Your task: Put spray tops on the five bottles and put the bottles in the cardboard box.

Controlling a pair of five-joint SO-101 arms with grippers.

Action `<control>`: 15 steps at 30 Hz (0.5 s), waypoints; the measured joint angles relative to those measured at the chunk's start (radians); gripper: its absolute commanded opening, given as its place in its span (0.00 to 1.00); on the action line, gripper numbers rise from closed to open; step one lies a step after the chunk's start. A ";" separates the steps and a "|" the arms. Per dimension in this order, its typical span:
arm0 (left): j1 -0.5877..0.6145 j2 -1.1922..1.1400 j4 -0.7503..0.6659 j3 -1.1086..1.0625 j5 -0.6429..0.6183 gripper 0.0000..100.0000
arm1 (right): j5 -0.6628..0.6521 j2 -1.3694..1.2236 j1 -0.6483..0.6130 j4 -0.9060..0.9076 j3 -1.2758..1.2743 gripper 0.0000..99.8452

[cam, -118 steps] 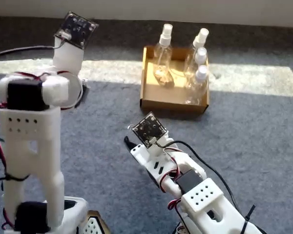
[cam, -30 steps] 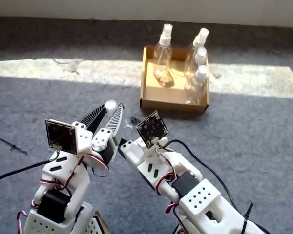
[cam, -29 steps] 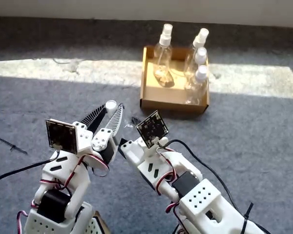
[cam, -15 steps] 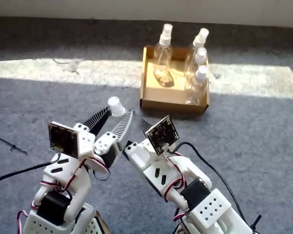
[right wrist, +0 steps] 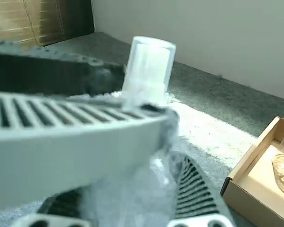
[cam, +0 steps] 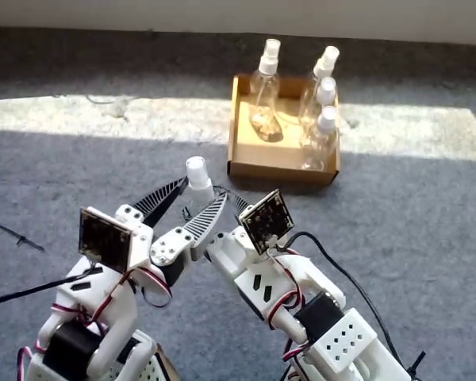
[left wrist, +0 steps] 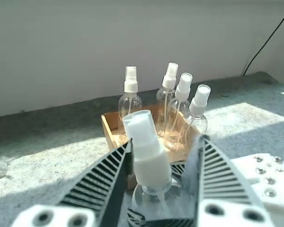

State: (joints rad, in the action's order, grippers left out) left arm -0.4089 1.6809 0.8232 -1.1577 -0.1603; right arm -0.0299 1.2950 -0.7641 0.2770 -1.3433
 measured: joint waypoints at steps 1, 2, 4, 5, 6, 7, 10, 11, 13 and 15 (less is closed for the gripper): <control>0.005 0.006 0.006 0.020 0.002 0.21 | 0.000 0.000 0.000 0.000 0.000 0.00; 0.015 0.006 0.006 0.038 0.002 0.21 | -0.003 0.000 0.000 0.000 0.000 0.00; 0.046 0.011 0.008 0.072 0.006 0.21 | -0.034 0.000 0.000 0.000 0.000 0.00; 0.072 0.012 0.008 0.087 0.009 0.21 | -0.049 0.000 0.000 0.000 0.000 0.00; 0.104 0.012 0.012 0.103 0.009 0.21 | -0.063 0.000 0.000 0.000 0.000 0.00; 0.140 0.018 0.017 0.112 0.009 0.21 | -0.074 0.000 0.000 0.000 -0.003 0.00; 0.221 0.061 0.018 0.114 0.009 0.21 | -0.086 0.005 0.000 0.000 -0.012 0.00; 0.227 0.081 0.018 0.103 0.009 0.21 | -0.089 0.009 0.000 0.000 -0.012 0.00; 0.232 0.114 0.014 0.072 0.009 0.21 | -0.103 0.011 0.000 0.000 -0.012 0.00; 0.249 0.118 -0.018 0.035 0.009 0.21 | -0.158 0.012 0.000 0.000 -0.012 0.00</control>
State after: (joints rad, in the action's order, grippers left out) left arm -0.1603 1.7990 0.8048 -1.1224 -0.1511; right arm -0.1880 1.3073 -0.7641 0.2770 -1.3556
